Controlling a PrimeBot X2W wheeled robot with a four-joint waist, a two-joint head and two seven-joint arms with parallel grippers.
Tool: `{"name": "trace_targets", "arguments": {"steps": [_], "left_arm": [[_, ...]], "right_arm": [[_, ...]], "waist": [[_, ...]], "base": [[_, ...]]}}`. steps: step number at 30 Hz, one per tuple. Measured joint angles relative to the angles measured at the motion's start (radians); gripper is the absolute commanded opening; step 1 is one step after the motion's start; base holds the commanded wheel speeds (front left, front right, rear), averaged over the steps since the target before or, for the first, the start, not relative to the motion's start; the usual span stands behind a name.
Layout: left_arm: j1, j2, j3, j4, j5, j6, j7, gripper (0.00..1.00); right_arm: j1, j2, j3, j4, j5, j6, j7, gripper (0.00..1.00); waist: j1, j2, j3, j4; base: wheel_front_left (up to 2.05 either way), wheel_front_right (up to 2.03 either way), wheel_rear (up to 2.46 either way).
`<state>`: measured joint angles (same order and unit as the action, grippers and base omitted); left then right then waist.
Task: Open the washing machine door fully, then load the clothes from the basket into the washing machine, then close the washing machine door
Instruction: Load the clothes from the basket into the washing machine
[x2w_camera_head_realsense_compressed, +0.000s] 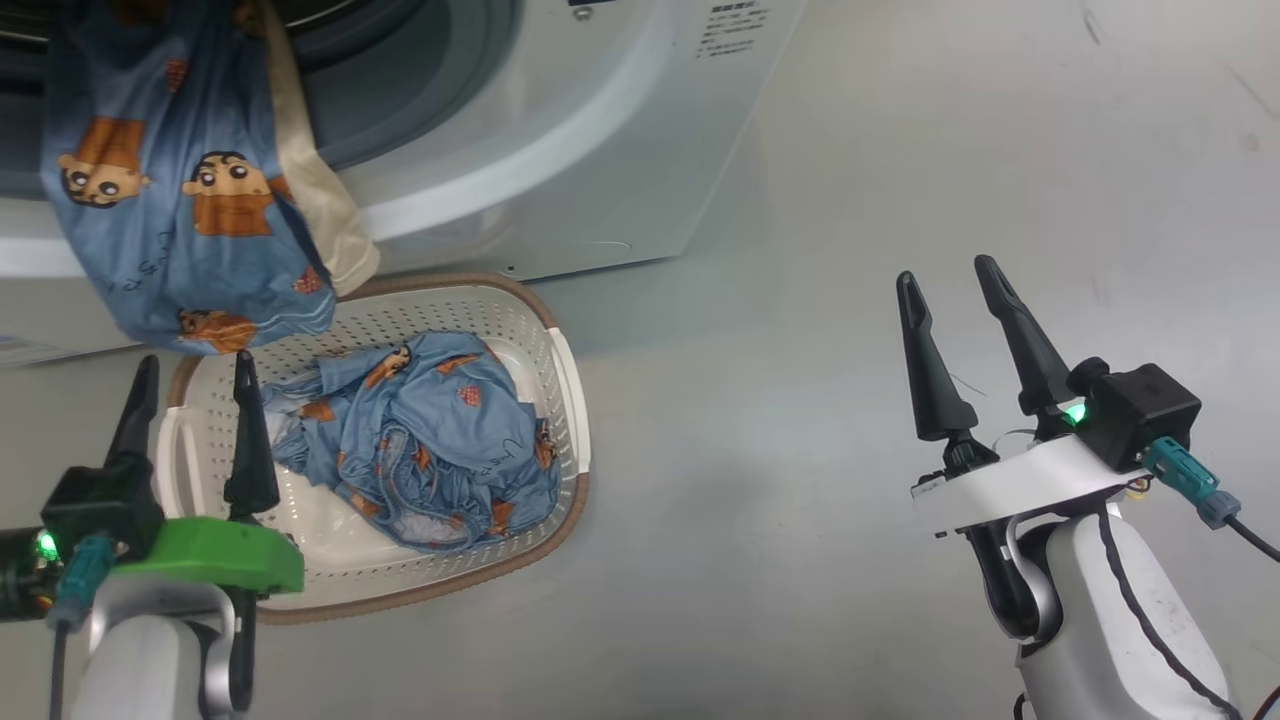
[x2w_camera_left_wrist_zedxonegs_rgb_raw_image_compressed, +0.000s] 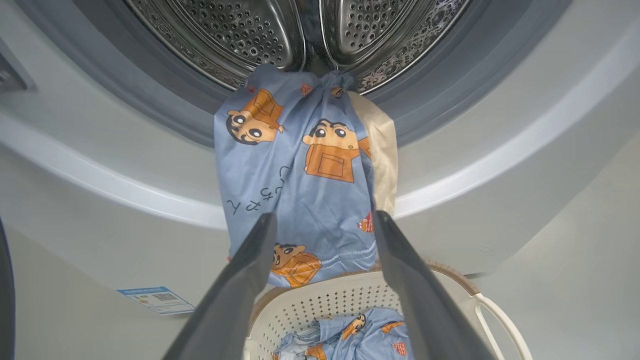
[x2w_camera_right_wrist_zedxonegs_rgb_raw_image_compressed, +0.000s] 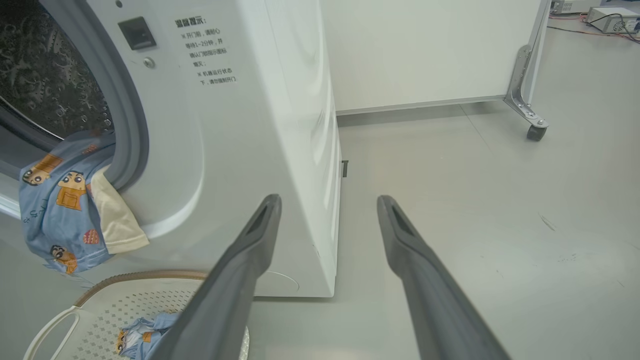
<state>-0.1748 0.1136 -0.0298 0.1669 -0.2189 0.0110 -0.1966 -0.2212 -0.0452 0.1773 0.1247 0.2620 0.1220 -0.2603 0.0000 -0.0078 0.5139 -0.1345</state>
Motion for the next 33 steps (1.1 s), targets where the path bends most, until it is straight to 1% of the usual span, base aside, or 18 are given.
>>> {"name": "trace_targets", "arguments": {"steps": [3, 9, 18, 21, 26, 30, 33], "left_arm": [[-0.027, 0.010, 0.013, 0.027, 0.000, 0.007, 0.018, 1.00], [-0.091, 0.041, 0.050, 0.076, -0.008, 0.008, 0.039, 1.00], [-0.191, 0.078, 0.062, 0.162, -0.015, 0.009, 0.092, 1.00], [-0.206, 0.102, 0.068, 0.201, -0.005, 0.019, 0.105, 1.00], [-0.242, 0.120, 0.099, 0.250, -0.002, 0.043, 0.114, 1.00], [-0.297, 0.115, 0.103, 0.281, -0.008, 0.044, 0.116, 1.00], [-0.341, 0.098, 0.102, 0.303, -0.021, 0.044, 0.116, 1.00]], "right_arm": [[-0.005, 0.000, 0.013, -0.001, 0.010, 0.000, 0.000, 1.00], [-0.015, 0.000, 0.023, -0.007, 0.018, 0.000, 0.000, 1.00], [-0.036, 0.000, 0.035, -0.020, 0.031, 0.000, 0.000, 1.00], [-0.042, 0.000, 0.040, -0.023, 0.038, 0.000, 0.000, 1.00], [-0.042, 0.001, 0.043, -0.024, 0.039, 0.000, 0.000, 1.00], [-0.042, 0.001, 0.028, -0.027, 0.039, -0.001, 0.000, 1.00], [-0.042, 0.001, 0.028, -0.028, 0.038, -0.001, 0.000, 1.00]], "waist": [[0.0000, 0.0000, 0.010, -0.021], [0.0000, 0.0000, 0.032, -0.067], [0.0000, 0.0000, 0.074, -0.121], [0.0000, 0.0000, 0.088, -0.136], [0.0000, 0.0000, 0.110, -0.158], [0.0000, 0.0000, 0.126, -0.166], [0.0000, 0.0000, 0.134, -0.164]], "base": [[0.00, 0.00, 0.00], [0.00, 0.00, 0.00], [0.00, 0.00, 0.00], [0.00, 0.00, 0.00], [0.00, 0.00, 0.00], [0.00, 0.00, 0.00], [0.00, 0.00, 0.00]]}}
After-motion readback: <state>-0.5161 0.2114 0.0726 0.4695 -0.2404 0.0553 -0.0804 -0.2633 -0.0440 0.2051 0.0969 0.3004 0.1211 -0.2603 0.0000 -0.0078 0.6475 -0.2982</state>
